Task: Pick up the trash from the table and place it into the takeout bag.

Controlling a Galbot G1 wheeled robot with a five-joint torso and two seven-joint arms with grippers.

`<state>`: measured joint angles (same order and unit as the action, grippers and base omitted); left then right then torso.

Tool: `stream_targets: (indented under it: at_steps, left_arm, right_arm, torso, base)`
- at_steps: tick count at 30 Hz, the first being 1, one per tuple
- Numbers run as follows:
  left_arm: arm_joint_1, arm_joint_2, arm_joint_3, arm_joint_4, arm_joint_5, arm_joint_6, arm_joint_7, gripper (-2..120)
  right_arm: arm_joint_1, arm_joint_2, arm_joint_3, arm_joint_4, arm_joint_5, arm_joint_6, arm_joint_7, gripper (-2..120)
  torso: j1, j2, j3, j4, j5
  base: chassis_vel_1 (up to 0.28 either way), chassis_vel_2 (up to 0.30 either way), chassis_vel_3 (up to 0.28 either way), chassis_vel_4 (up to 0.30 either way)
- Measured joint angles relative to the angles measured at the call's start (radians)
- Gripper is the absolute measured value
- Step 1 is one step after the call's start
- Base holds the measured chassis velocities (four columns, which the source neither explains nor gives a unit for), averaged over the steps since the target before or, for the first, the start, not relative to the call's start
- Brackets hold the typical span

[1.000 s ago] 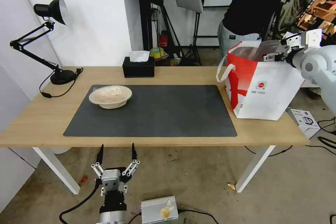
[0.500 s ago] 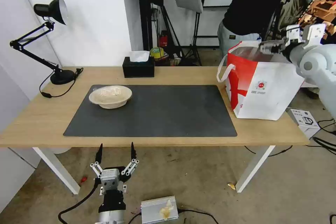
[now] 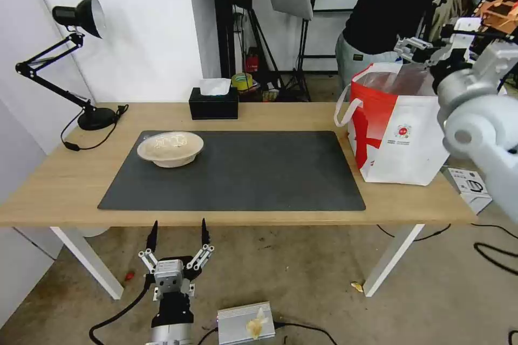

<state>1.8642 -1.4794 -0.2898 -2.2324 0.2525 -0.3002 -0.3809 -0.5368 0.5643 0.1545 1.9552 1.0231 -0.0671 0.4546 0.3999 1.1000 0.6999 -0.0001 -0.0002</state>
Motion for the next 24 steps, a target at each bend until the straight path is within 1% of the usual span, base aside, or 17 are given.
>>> stream_targets:
  at_steps: [3, 4, 5, 6, 7, 9, 11, 13, 14, 15, 16, 19, 24]
  left_arm:
    - [-0.001, -0.005, -0.001, -0.006, 0.0, 0.0, 0.0, 100]
    - [-0.002, -0.006, -0.002, -0.008, 0.0, 0.001, 0.0, 100]
    - [-0.002, -0.006, -0.002, -0.008, 0.0, 0.001, 0.0, 100]
    - [-0.003, -0.006, -0.003, -0.008, -0.001, 0.001, 0.0, 100]
    - [-0.003, -0.006, -0.004, -0.008, -0.001, 0.001, 0.0, 100]
    - [0.001, -0.004, -0.006, -0.01, -0.001, 0.001, 0.0, 100]
    - [0.002, -0.003, -0.006, -0.011, -0.001, 0.001, 0.0, 100]
    - [0.01, 0.003, -0.014, -0.017, -0.001, 0.001, -0.001, 100]
    - [0.013, 0.005, -0.016, -0.019, -0.003, 0.001, -0.001, 100]
    - [0.013, 0.005, -0.016, -0.019, -0.003, 0.001, -0.001, 100]
    - [0.015, 0.006, -0.018, -0.023, -0.005, 0.004, -0.001, 100]
    - [0.015, 0.004, -0.018, -0.024, -0.006, 0.008, -0.001, 100]
    - [0.014, 0.001, -0.016, -0.024, -0.006, 0.009, -0.001, 100]
  right_arm:
    - [-0.112, -0.008, 0.033, 0.043, -0.055, 0.11, -0.074, 100]
    - [-0.142, -0.007, 0.039, 0.051, -0.068, 0.134, -0.086, 100]
    - [-0.142, -0.007, 0.039, 0.051, -0.068, 0.134, -0.086, 100]
    - [-0.187, 0.0, 0.051, 0.069, -0.084, 0.173, -0.092, 100]
    - [-0.223, 0.006, 0.062, 0.087, -0.101, 0.19, -0.088, 100]
    - [-0.302, 0.028, 0.081, 0.128, -0.161, 0.205, -0.06, 100]
    - [-0.326, 0.037, 0.086, 0.141, -0.184, 0.209, -0.055, 100]
    - [-0.426, 0.082, 0.105, 0.192, -0.269, 0.229, -0.037, 100]
    - [-0.461, 0.104, 0.104, 0.212, -0.298, 0.235, -0.027, 100]
    - [-0.461, 0.104, 0.104, 0.212, -0.298, 0.235, -0.027, 100]
    - [-0.493, 0.129, 0.101, 0.233, -0.325, 0.243, -0.013, 100]
    - [-0.553, 0.168, 0.089, 0.278, -0.366, 0.247, 0.008, 100]
    - [-0.599, 0.179, 0.083, 0.312, -0.393, 0.246, 0.027, 100]
  torso:
    - [0.0, 0.0, 0.0, 0.0, 0.0]
    - [0.0, 0.0, 0.0, 0.0, 0.0002]
    - [0.0, 0.0, 0.0, 0.0, 0.0002]
    - [0.0, 0.0, 0.0, -0.0001, 0.0003]
    - [0.0, 0.0, 0.0, 0.0001, 0.0]
    - [0.0, 0.0, 0.0, 0.0002, 0.0]
    - [0.0, 0.0, 0.0, 0.0001, 0.0001]
    - [0.0, 0.0, 0.0, 0.0002, -0.0003]
    - [0.0, 0.0, 0.0, -0.0001, 0.0003]
    - [0.0, 0.0, 0.0, -0.0001, 0.0003]
    - [0.0, 0.0, 0.0, 0.0001, 0.0003]
    - [0.0, 0.0, 0.0, 0.0002, 0.0001]
    - [0.0, 0.0, 0.0, 0.0001, 0.0001]
  base:
    - [0.0, 0.0, 0.0, 0.0]
    - [0.0, 0.0, 0.0, 0.0]
    - [0.0, 0.0, 0.0, 0.0]
    - [0.0, 0.0, 0.0, 0.0]
    - [0.0, 0.0, 0.0, 0.0]
    - [0.0, 0.0, 0.0, 0.0]
    - [0.0, 0.0, 0.0, 0.0]
    - [0.0, 0.0, 0.0, 0.0]
    - [0.0, 0.0, 0.0, 0.0]
    - [0.0, 0.0, 0.0, 0.0]
    - [0.0, 0.0, 0.0, 0.0]
    - [0.0, 0.0, 0.0, 0.0]
    - [0.0, 0.0, 0.0, 0.0]
